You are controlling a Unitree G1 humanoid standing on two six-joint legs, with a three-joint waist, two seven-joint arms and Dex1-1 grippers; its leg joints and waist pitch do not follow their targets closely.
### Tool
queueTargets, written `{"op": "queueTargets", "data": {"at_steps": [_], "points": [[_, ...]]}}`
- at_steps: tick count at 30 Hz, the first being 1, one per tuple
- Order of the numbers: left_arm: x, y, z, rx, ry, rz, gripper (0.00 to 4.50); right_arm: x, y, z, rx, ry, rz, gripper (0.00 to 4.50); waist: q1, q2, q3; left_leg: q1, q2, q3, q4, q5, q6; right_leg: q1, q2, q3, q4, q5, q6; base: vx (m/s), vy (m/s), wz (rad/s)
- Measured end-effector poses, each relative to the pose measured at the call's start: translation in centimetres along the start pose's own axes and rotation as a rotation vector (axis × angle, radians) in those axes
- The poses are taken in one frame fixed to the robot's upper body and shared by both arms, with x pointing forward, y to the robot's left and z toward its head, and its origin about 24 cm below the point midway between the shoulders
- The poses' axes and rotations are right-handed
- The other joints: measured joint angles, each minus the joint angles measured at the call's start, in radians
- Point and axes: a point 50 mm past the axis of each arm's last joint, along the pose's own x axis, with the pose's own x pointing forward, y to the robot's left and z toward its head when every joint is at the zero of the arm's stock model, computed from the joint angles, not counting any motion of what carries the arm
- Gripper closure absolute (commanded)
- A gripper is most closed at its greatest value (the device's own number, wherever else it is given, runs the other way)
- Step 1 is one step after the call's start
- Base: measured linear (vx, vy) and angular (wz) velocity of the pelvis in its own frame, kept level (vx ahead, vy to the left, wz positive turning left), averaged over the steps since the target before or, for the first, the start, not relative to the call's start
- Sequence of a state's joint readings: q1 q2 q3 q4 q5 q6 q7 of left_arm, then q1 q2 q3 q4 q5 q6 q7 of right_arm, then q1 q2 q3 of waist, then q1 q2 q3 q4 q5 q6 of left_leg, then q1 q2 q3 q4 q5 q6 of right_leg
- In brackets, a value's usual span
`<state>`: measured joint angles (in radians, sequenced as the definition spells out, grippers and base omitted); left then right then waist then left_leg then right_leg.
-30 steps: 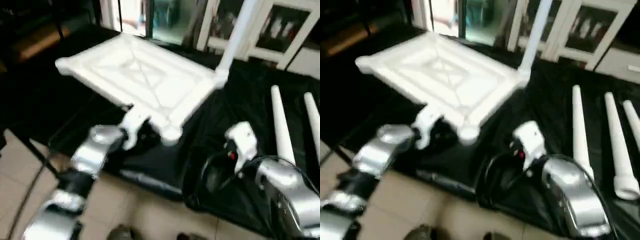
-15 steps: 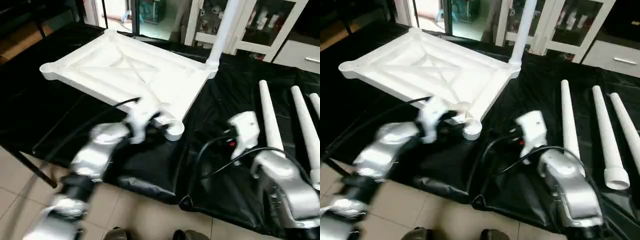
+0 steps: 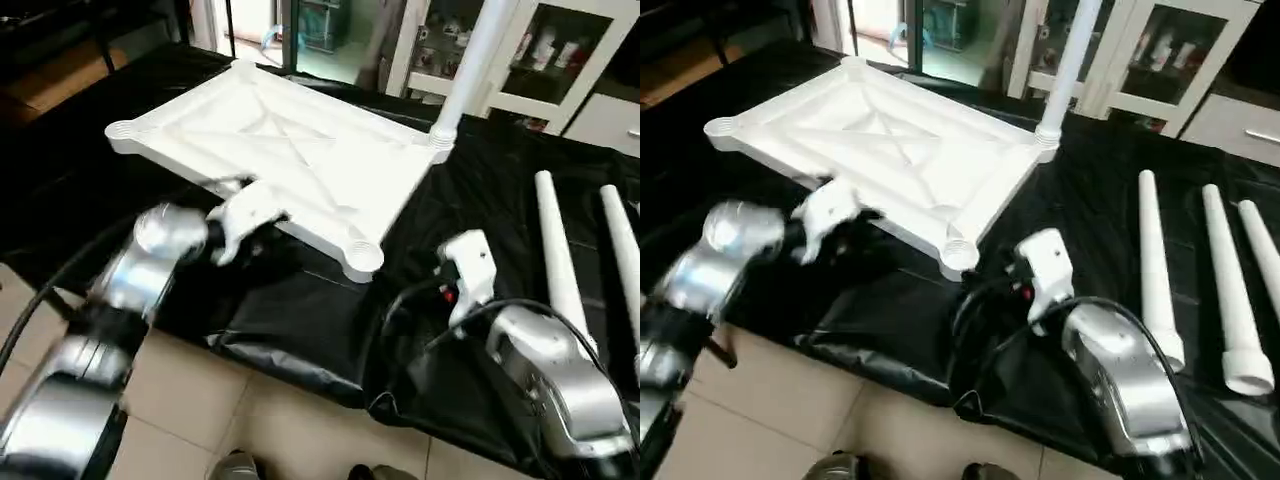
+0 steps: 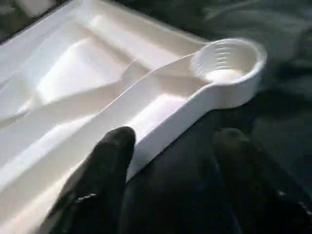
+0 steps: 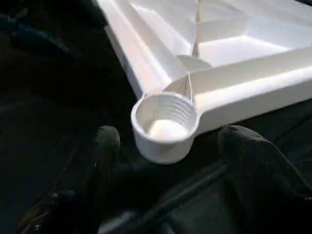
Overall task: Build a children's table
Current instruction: Rotate table base
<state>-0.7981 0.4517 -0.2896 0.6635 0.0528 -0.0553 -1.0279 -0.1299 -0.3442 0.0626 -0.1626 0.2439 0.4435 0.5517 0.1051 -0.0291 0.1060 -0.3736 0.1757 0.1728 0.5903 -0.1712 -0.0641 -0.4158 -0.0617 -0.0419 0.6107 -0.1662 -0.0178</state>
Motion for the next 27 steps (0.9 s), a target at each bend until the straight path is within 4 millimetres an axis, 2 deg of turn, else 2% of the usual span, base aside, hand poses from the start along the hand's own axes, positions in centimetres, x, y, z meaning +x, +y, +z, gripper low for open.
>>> {"op": "queueTargets", "data": {"at_steps": [3,8,15,27], "points": [[1.1,0.5,-0.3,0.068,0.090,-0.013,1.06,-0.7,0.0,0.0,-0.014,0.000,0.000,0.94,0.000,0.011,-0.006,0.000,0.000,0.000,0.000,0.000,0.000,0.000,0.001,0.000,0.000,0.000,0.000,0.000,0.000,0.00],[2.1,0.6,-1.6,0.148,0.255,-0.022,1.06,-1.7,0.3,-0.1,-0.009,-0.005,0.001,0.94,-0.008,0.018,-0.008,0.003,0.001,-0.002,-0.001,0.000,0.000,0.002,0.002,-0.002,0.001,0.000,0.001,0.000,0.000,0.00],[3.0,1.2,-1.9,0.202,0.334,0.051,1.06,-2.3,0.6,0.3,-0.015,-0.018,-0.008,0.94,-0.010,0.033,-0.012,0.006,0.001,-0.002,0.001,0.000,0.000,0.008,0.001,-0.001,-0.001,0.002,0.000,0.000,0.000,0.00],[4.8,0.0,-1.8,0.196,0.285,0.058,1.06,-2.4,0.5,0.4,-0.020,-0.013,-0.008,0.94,-0.012,0.034,-0.013,0.006,0.001,-0.003,0.001,0.000,0.000,0.008,0.001,-0.002,-0.002,0.002,0.000,0.000,0.000,0.00]]}}
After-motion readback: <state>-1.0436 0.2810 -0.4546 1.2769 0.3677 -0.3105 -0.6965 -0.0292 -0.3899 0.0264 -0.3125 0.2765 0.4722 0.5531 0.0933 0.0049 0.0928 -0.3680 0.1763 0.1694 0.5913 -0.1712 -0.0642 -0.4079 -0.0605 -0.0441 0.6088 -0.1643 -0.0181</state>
